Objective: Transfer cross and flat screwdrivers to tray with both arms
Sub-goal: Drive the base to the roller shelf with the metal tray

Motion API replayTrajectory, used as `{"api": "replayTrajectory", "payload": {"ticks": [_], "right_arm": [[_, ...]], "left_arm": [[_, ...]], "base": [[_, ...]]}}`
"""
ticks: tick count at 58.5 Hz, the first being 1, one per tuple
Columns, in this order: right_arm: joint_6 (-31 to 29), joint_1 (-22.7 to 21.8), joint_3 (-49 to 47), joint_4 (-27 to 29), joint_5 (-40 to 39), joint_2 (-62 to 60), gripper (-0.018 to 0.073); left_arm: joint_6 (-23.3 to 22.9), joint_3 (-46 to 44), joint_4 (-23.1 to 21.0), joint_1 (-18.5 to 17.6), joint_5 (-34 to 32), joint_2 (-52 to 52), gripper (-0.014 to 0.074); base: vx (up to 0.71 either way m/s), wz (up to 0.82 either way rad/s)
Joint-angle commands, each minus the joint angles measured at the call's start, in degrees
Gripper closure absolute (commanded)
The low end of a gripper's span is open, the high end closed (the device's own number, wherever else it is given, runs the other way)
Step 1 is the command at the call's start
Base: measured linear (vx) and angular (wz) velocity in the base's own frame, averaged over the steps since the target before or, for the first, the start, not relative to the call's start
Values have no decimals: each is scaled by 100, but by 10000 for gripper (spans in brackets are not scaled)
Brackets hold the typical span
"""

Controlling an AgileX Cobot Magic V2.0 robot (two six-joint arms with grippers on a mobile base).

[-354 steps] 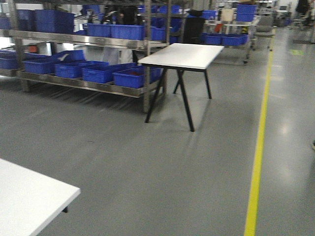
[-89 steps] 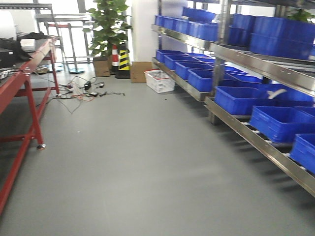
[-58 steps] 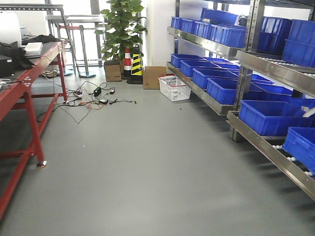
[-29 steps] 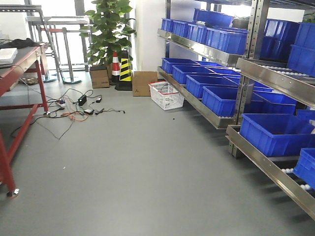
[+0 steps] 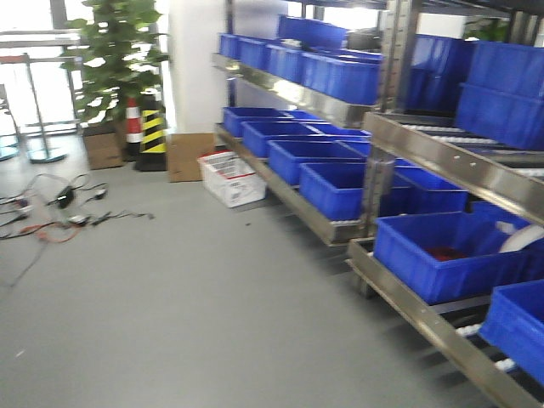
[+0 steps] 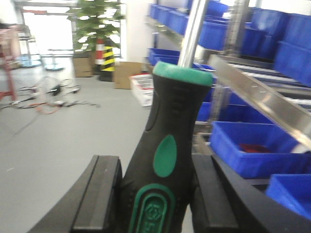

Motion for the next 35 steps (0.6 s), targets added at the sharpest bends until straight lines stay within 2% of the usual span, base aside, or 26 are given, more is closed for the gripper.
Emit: {"api": "replayTrajectory", "payload": {"ticks": [1,35], "right_arm": [[-29,-8,-161,1,-547,67,567],[-29,-8,-161,14,-554,60,567]], "left_arm": [[-2,-130,-13,-3,-544,9,599],[-2,-130,-13,-3,-544,15,599]], "base": [[58,-56],[49,-71]]}}
